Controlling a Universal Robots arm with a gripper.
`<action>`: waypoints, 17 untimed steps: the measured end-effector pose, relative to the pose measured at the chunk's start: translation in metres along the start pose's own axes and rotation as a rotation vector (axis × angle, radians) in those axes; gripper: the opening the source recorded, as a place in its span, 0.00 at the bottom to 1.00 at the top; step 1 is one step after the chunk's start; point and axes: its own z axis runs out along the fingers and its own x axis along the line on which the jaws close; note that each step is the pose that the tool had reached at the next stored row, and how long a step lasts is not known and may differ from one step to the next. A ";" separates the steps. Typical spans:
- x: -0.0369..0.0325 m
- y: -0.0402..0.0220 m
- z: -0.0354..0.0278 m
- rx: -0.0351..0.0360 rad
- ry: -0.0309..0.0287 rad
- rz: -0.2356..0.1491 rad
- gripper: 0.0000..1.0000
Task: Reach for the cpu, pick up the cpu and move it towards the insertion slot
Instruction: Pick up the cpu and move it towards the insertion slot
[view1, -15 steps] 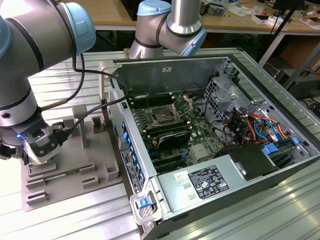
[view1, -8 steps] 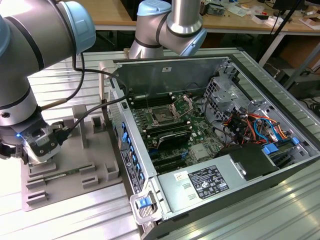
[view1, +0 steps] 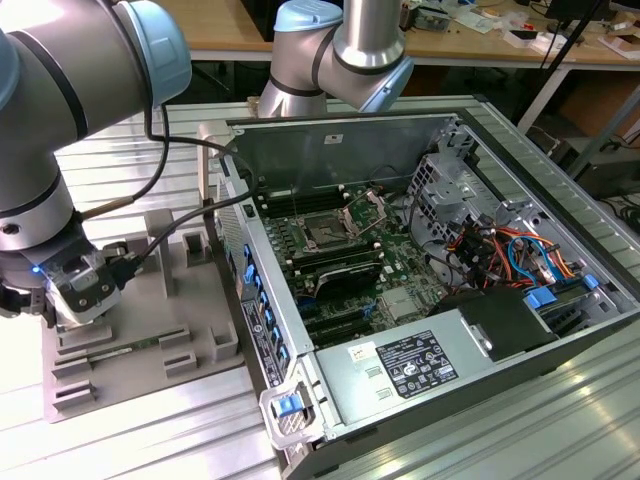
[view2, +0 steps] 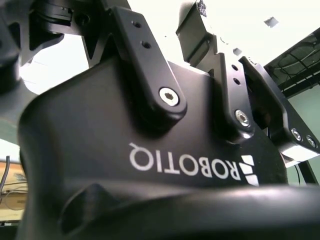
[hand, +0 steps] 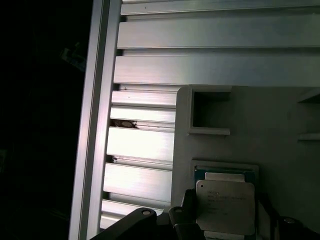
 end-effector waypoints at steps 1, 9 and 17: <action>0.0000 0.0000 -0.0001 -0.0003 0.0000 0.000 0.55; 0.0000 0.0001 -0.0019 -0.0041 -0.0003 0.000 0.55; 0.0000 0.0003 -0.0038 -0.0065 -0.0005 0.000 0.55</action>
